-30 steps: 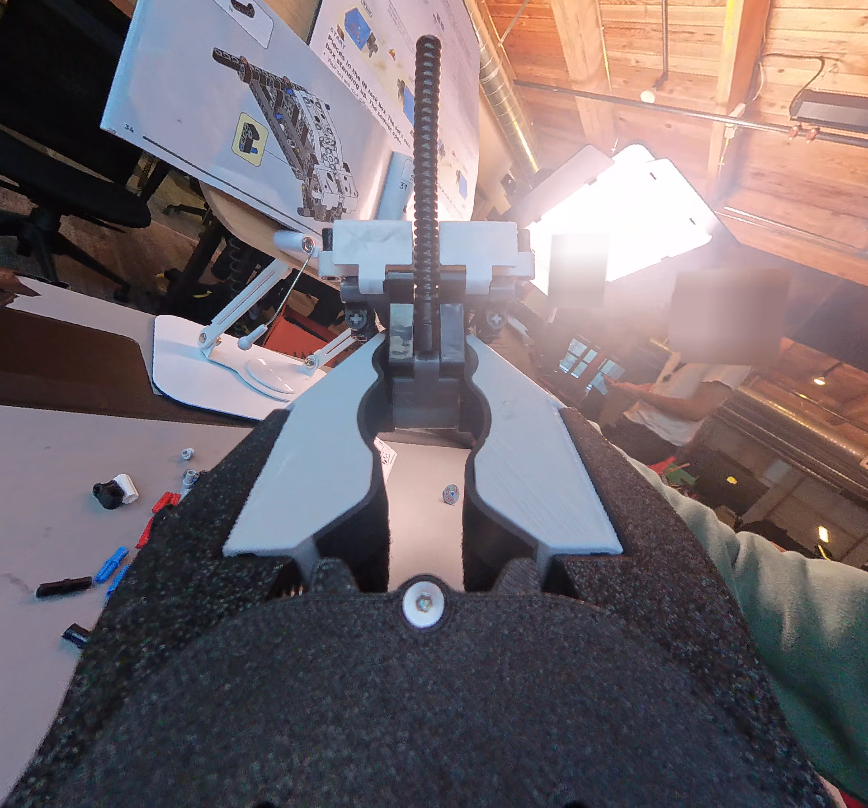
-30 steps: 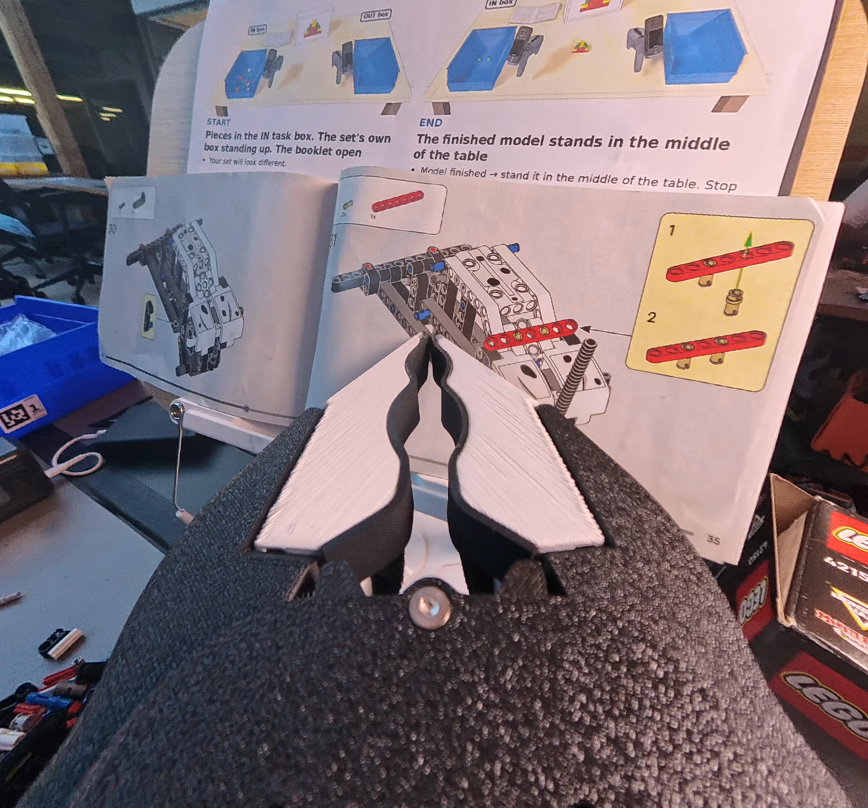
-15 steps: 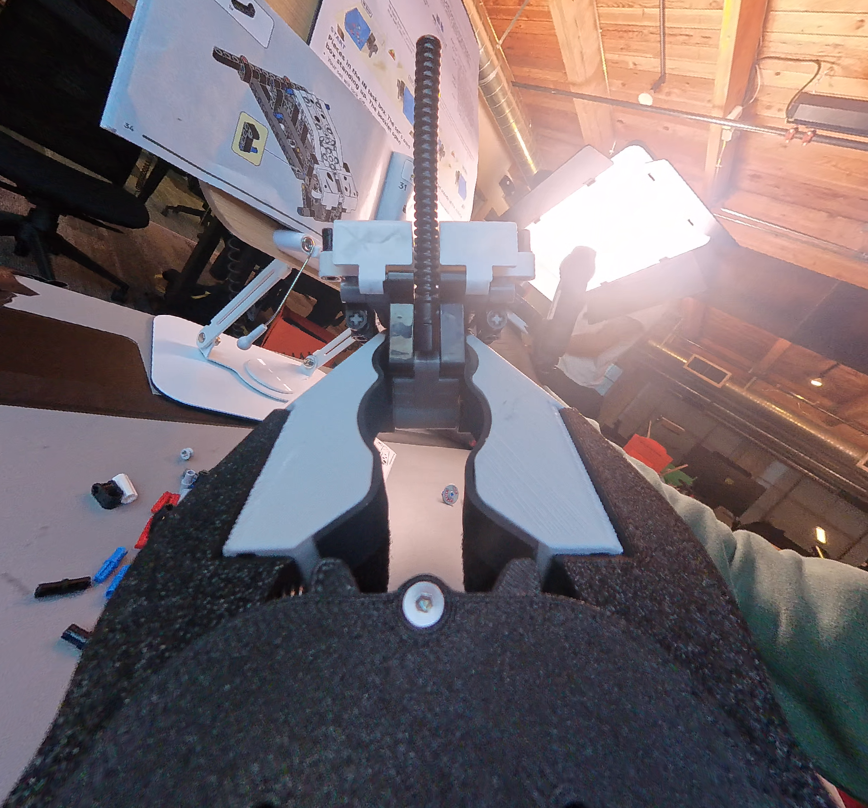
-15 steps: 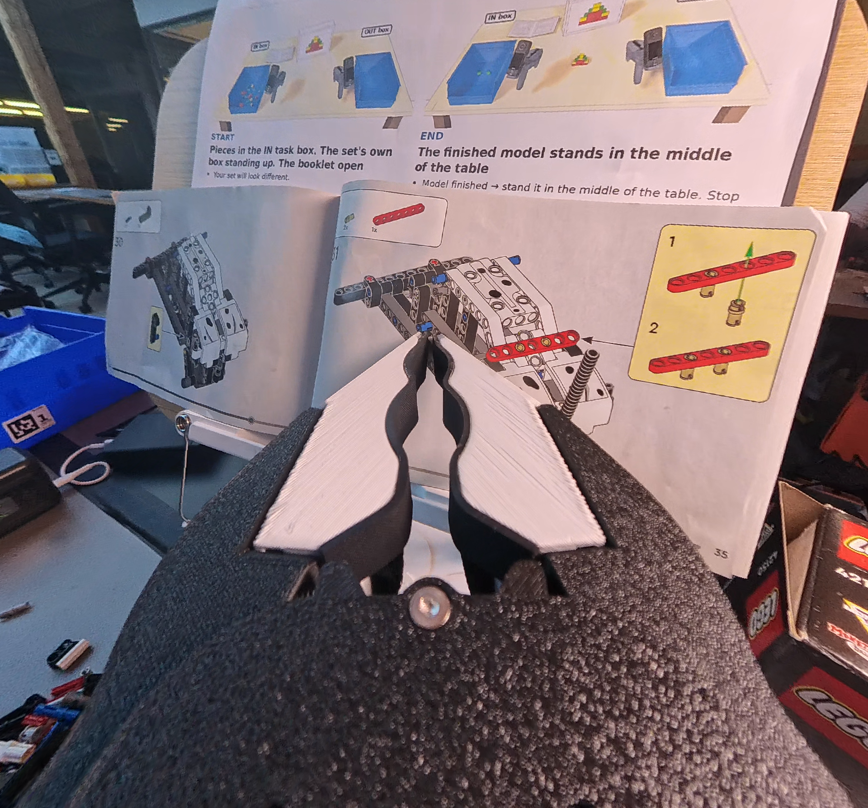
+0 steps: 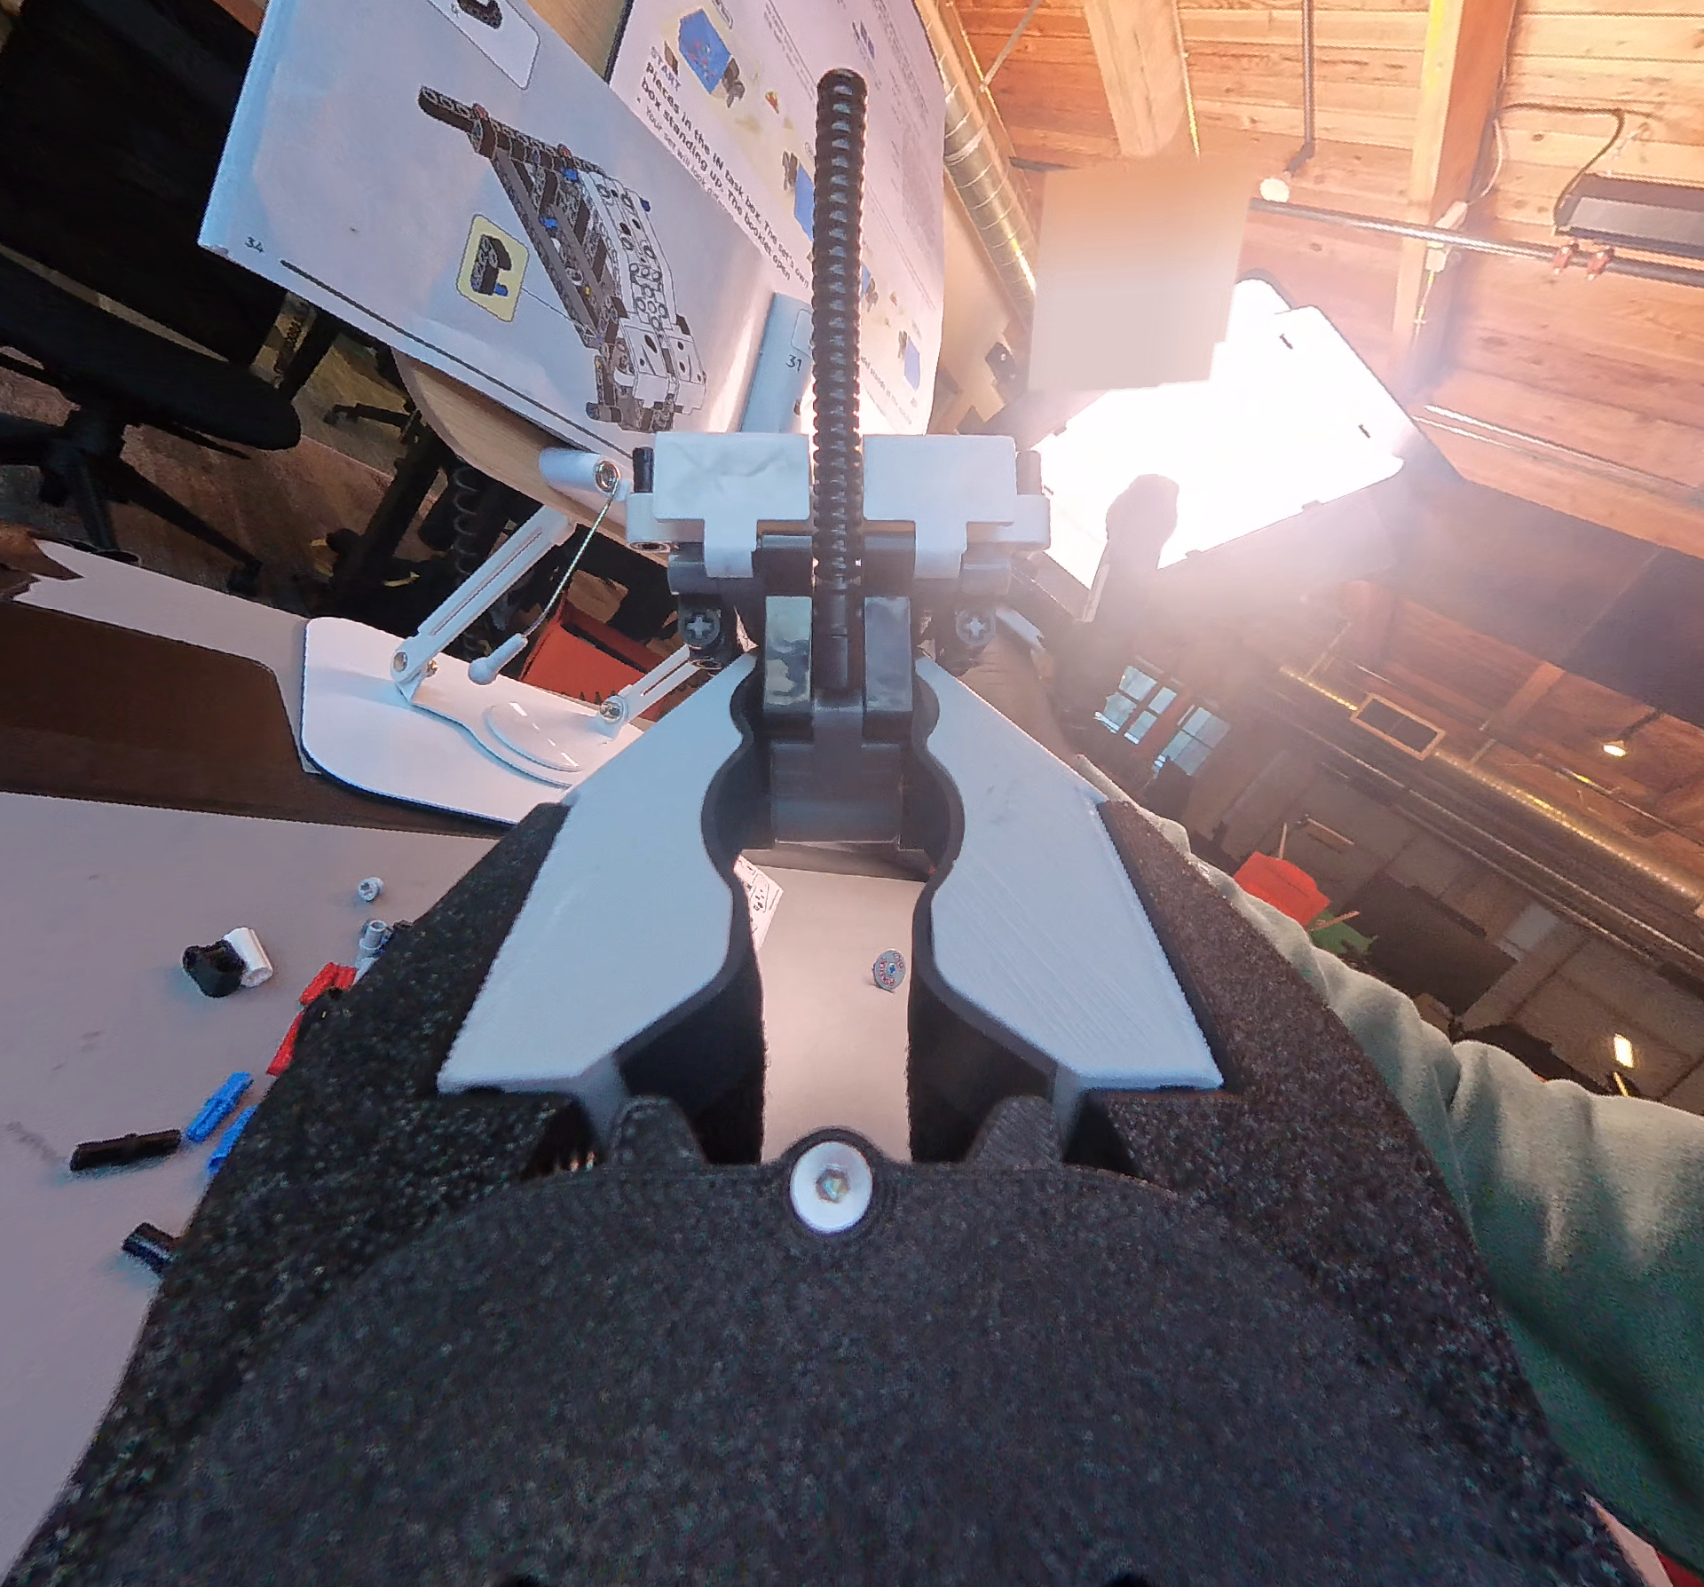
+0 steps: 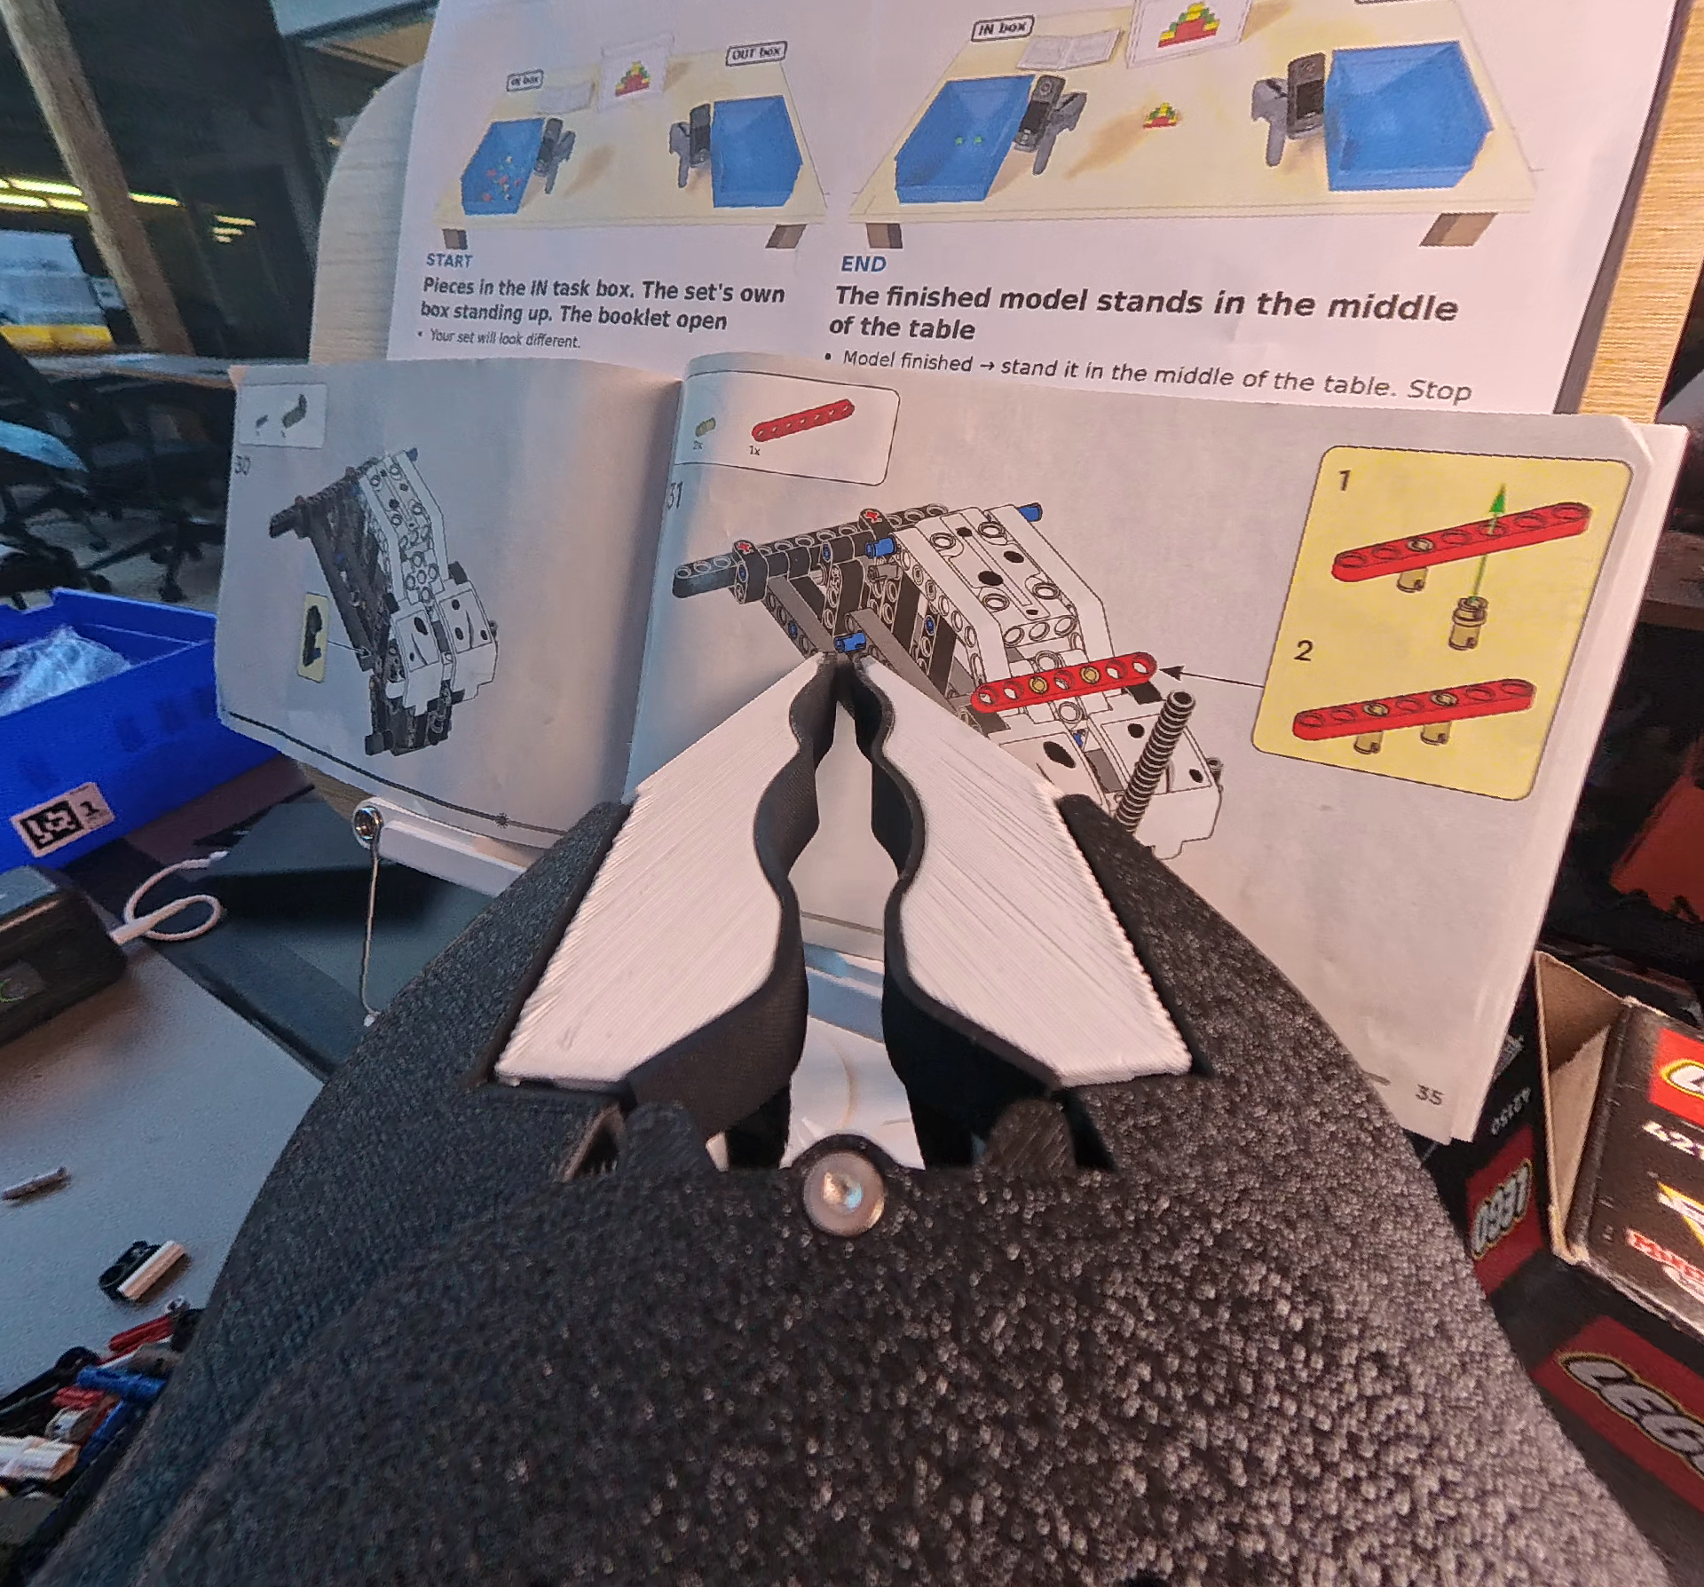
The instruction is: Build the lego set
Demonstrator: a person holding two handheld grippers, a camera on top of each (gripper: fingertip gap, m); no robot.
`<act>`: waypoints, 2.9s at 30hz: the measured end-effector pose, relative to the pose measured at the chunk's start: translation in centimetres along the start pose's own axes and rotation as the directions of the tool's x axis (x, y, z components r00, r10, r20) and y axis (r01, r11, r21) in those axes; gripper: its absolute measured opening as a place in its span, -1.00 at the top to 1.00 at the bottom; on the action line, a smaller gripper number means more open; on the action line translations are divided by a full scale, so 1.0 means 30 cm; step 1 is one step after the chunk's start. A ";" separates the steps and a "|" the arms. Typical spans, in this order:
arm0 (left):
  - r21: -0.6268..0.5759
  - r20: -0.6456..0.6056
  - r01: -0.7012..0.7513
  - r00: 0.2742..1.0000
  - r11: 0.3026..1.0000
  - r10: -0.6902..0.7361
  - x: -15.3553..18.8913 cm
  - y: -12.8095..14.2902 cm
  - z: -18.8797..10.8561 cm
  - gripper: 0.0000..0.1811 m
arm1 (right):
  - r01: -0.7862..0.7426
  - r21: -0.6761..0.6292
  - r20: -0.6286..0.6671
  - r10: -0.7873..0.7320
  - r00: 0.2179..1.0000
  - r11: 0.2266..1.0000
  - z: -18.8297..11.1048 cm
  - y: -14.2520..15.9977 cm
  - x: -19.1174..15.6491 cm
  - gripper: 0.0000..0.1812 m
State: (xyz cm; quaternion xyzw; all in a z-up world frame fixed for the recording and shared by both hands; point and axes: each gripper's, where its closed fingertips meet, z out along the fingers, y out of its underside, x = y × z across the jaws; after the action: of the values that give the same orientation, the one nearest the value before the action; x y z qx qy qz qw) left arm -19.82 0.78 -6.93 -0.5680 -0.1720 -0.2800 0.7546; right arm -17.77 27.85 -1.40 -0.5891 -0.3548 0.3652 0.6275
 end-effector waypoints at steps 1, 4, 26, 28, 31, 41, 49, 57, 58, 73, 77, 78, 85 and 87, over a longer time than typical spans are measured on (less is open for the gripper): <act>0.002 0.001 0.000 1.000 1.000 0.000 -0.001 -0.001 -0.001 0.71 | 0.000 -0.002 -0.001 0.000 1.000 1.000 0.000 0.001 0.004 0.97; -0.001 -0.001 0.004 1.000 1.000 -0.004 -0.001 0.002 0.000 0.71 | 0.016 -0.008 -0.003 -0.016 1.000 1.000 0.000 0.003 0.010 0.96; -0.004 -0.011 0.005 1.000 1.000 -0.005 0.003 0.002 -0.003 0.71 | 0.054 -0.027 0.017 -0.054 0.998 0.998 -0.009 0.003 -0.006 1.00; -0.005 -0.010 0.005 1.000 1.000 -0.005 0.003 0.003 -0.003 0.71 | 0.053 -0.025 0.020 -0.052 0.998 0.998 -0.010 0.003 -0.007 0.95; -0.008 -0.011 0.009 1.000 1.000 -0.009 0.001 0.008 -0.002 0.71 | 0.048 -0.026 0.020 -0.048 0.999 0.998 -0.010 0.002 -0.006 0.93; -0.006 -0.017 0.013 1.000 1.000 -0.013 0.005 0.006 -0.005 0.71 | 0.027 -0.019 0.041 -0.026 0.999 0.999 -0.063 -0.005 -0.027 0.95; -0.016 -0.029 0.016 0.999 1.000 -0.017 0.020 0.020 0.001 0.71 | 0.018 -0.013 0.054 -0.017 0.998 1.000 -0.159 0.002 -0.052 0.93; -0.018 -0.040 0.019 0.999 1.000 -0.020 0.024 0.022 0.000 0.71 | -0.027 0.001 0.121 0.027 0.992 1.000 -0.274 -0.003 -0.146 0.91; -0.019 -0.040 0.017 0.999 1.000 -0.018 0.025 0.023 0.000 0.71 | -0.038 0.001 0.138 0.038 0.990 0.999 -0.290 -0.005 -0.164 0.91; -0.016 -0.025 0.004 1.000 1.000 -0.004 0.008 0.022 -0.008 0.71 | -0.180 -0.057 0.450 0.186 0.873 0.982 -0.508 -0.011 -0.554 0.92; -0.018 -0.031 0.002 1.000 1.000 -0.003 0.014 0.024 -0.009 0.71 | -0.140 -0.081 0.475 0.162 0.865 0.987 -0.519 0.035 -0.641 0.92; -0.018 -0.036 0.003 0.999 1.000 -0.004 0.016 0.024 -0.009 0.71 | -0.124 -0.093 0.475 0.154 0.867 0.988 -0.517 0.054 -0.659 0.92; -0.013 -0.076 0.030 0.997 0.999 -0.031 0.030 0.027 -0.010 0.71 | 0.029 -0.106 0.405 0.016 0.914 0.994 -0.503 0.147 -0.716 0.90; -0.012 -0.085 0.033 0.996 0.999 -0.033 0.032 0.026 -0.011 0.71 | 0.079 -0.085 0.376 -0.041 0.926 0.993 -0.502 0.150 -0.708 0.90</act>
State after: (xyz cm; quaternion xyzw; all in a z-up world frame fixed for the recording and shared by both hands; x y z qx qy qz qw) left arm -18.58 0.40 -7.06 -0.5567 -0.1475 -0.3172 0.7534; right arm -14.99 2.18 -7.03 -0.5279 -0.5031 0.4334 0.5295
